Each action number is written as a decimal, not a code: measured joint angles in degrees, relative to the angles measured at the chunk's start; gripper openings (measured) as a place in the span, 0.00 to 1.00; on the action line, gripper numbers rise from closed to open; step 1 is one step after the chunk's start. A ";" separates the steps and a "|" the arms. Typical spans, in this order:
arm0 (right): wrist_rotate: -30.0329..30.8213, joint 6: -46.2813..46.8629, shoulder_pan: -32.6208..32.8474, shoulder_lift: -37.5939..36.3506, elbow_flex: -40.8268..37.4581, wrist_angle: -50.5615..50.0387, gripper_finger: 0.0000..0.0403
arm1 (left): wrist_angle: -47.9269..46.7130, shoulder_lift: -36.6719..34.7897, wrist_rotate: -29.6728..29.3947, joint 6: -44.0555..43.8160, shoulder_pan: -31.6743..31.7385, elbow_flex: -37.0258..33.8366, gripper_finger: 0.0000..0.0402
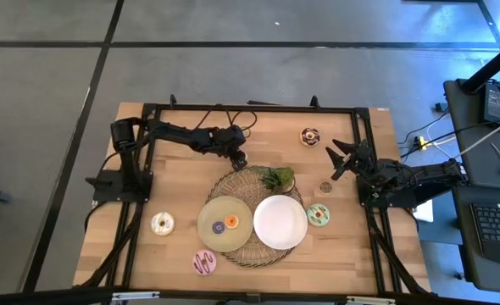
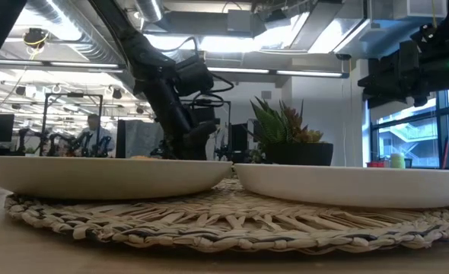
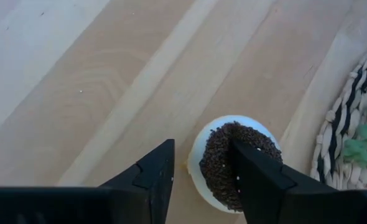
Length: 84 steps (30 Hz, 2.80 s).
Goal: Pick & Place donuts
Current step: Put the small black donut on the brown plate
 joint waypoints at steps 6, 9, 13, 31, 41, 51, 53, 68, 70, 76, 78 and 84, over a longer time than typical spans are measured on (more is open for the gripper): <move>-0.01 0.02 0.00 0.00 0.00 -0.02 0.50 | -0.67 -0.60 0.82 0.02 0.09 0.00 0.31; -0.01 0.02 0.01 0.01 0.00 -0.02 0.50 | -1.29 -1.85 0.91 0.25 0.09 -0.09 0.24; 0.00 0.00 0.00 0.00 0.00 -0.02 0.50 | -1.60 -4.37 2.64 0.72 0.09 -0.13 0.14; 0.00 -0.07 -0.01 0.00 0.00 -0.02 0.50 | -26.70 -19.25 7.84 -3.04 -16.04 -0.11 0.01; 0.00 0.33 -0.01 0.00 0.00 -0.02 0.50 | -26.41 -18.19 1.80 -13.31 -29.74 -0.11 0.01; 0.00 1.57 0.01 0.00 0.00 0.01 0.50 | -25.85 -16.35 0.13 -19.37 -34.46 -0.02 0.01; 0.00 1.62 0.01 0.00 0.00 -0.01 0.50 | -26.01 -16.30 -0.40 -20.31 -34.97 -0.02 0.01; -0.02 1.82 0.01 0.00 0.00 -0.01 0.50 | -25.75 -13.17 -3.89 -22.65 -37.13 -0.04 0.01; -0.02 1.86 -0.01 0.00 0.00 -0.02 0.50 | -25.68 -11.78 -3.11 -22.62 -37.11 -0.04 0.01; -0.02 1.84 0.00 0.00 0.00 -0.02 0.50 | -25.48 -10.23 -3.00 -22.55 -37.11 -0.07 0.03; -0.02 1.83 -0.01 0.00 0.00 -0.02 0.50 | -25.49 -10.23 -3.69 -22.49 -37.11 -0.07 0.03; -0.02 1.81 -0.01 0.00 0.00 -0.01 0.50 | -25.51 -10.23 -3.54 -20.56 -37.11 -0.07 0.04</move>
